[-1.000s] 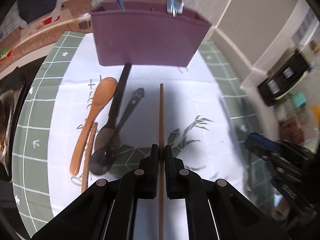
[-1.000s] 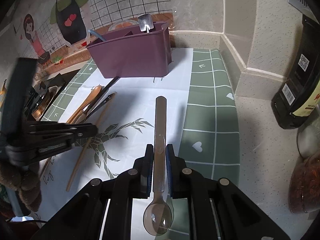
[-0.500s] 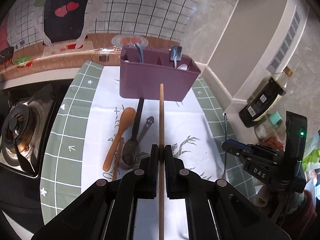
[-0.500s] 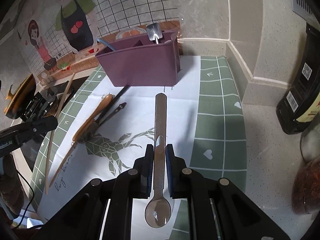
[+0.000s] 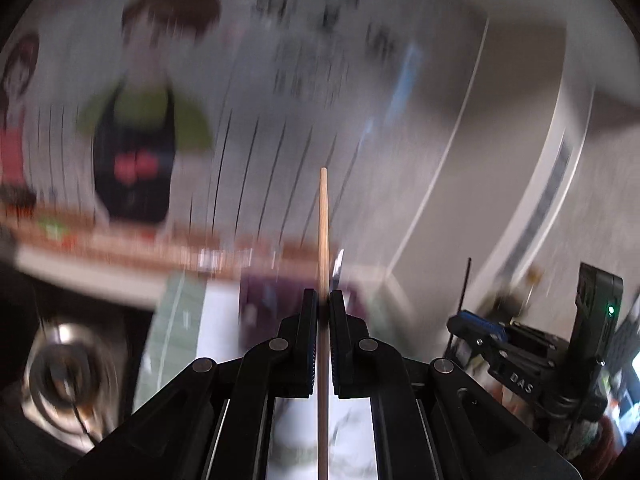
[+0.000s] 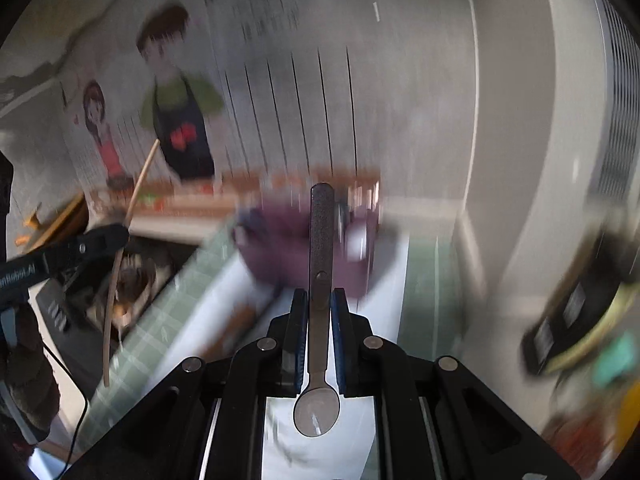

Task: Organize utensils
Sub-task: 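Lift the metal spoon and chopstick up over the purple caddy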

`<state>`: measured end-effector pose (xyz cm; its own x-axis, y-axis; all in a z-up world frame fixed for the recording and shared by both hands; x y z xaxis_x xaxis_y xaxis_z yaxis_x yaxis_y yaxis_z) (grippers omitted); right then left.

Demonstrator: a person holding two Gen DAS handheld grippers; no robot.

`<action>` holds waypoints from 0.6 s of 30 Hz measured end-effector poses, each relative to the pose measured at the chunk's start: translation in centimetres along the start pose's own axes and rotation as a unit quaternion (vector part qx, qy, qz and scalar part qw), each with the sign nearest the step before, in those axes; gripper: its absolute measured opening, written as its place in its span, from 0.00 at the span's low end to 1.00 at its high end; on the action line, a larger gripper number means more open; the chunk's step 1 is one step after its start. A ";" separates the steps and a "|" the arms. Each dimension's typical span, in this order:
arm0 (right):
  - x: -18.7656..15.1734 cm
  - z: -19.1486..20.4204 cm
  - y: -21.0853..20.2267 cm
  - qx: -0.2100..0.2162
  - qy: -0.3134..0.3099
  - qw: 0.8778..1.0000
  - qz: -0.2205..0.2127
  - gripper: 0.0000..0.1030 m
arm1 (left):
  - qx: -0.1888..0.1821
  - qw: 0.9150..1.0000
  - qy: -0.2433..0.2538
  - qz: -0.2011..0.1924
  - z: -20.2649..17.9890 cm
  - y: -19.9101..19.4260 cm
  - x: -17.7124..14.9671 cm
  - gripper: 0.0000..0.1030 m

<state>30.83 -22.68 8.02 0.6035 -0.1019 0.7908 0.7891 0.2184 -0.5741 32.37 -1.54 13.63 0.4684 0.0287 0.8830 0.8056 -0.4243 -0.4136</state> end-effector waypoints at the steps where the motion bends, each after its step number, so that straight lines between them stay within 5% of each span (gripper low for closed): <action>1: 1.9 0.3 -0.9 0.000 -0.005 1.000 -0.023 0.11 | 0.002 1.000 0.004 -0.018 -0.1 -0.3 1.2 0.05; 5: 7.0 1.4 -3.1 -0.005 -0.024 0.995 -0.094 0.11 | 0.034 0.997 0.031 -0.060 -0.1 0.4 4.3 0.05; 9: 8.9 1.2 -2.4 -0.003 -0.019 0.993 -0.115 0.11 | 0.037 0.996 0.029 -0.071 0.4 2.4 4.8 0.06; 18: 8.8 -0.1 4.8 0.019 0.001 0.996 -0.090 0.11 | 0.047 0.998 0.017 -0.046 2.8 10.6 3.9 0.05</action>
<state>39.93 -22.65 12.18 0.4538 -0.1449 0.8792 0.8794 0.2322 -0.4156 43.75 -3.37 12.10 0.3786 0.0318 0.9250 0.8764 -0.3337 -0.3472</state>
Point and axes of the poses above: each gripper's, at about its wrist camera, not at the fingertips, and y roughly the way its jaws point, z to its left, x to its top, the point moved 3 cm from there along y, roughly the way its jaws point, and after that the axes turned 6 degrees about y, right-handed, at the moved point
